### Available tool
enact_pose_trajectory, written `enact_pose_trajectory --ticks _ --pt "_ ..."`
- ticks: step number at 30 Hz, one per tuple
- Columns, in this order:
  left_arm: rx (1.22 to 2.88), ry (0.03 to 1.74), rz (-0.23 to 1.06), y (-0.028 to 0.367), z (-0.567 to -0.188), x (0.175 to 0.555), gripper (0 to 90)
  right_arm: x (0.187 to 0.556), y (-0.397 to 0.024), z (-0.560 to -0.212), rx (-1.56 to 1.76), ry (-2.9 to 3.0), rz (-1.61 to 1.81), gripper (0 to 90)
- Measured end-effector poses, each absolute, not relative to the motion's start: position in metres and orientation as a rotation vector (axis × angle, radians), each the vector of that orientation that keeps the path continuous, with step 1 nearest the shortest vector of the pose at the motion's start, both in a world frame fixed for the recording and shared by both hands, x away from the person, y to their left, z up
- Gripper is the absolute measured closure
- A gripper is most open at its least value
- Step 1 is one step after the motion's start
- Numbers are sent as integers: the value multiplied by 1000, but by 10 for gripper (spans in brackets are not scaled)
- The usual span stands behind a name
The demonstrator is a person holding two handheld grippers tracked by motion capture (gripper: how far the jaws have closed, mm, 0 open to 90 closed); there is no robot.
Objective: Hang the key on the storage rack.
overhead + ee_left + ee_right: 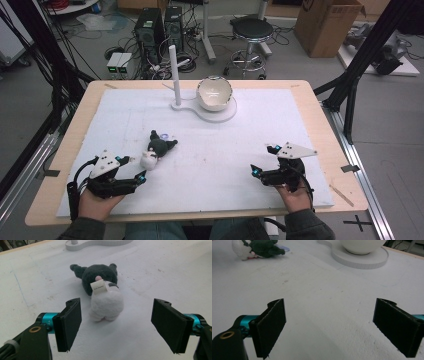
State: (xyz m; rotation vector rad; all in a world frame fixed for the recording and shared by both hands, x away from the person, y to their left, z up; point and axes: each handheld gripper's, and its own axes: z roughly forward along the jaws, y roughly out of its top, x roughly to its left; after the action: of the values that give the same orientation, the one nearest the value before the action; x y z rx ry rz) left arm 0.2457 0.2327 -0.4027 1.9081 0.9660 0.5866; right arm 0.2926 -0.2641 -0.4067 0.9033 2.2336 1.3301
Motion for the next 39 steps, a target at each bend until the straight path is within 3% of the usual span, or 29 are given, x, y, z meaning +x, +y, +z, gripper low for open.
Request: enact_pose_trajectory --ticks 39 --pt "1894 952 571 231 -386 258 277 288 -272 -404 935 2191 1360 106"
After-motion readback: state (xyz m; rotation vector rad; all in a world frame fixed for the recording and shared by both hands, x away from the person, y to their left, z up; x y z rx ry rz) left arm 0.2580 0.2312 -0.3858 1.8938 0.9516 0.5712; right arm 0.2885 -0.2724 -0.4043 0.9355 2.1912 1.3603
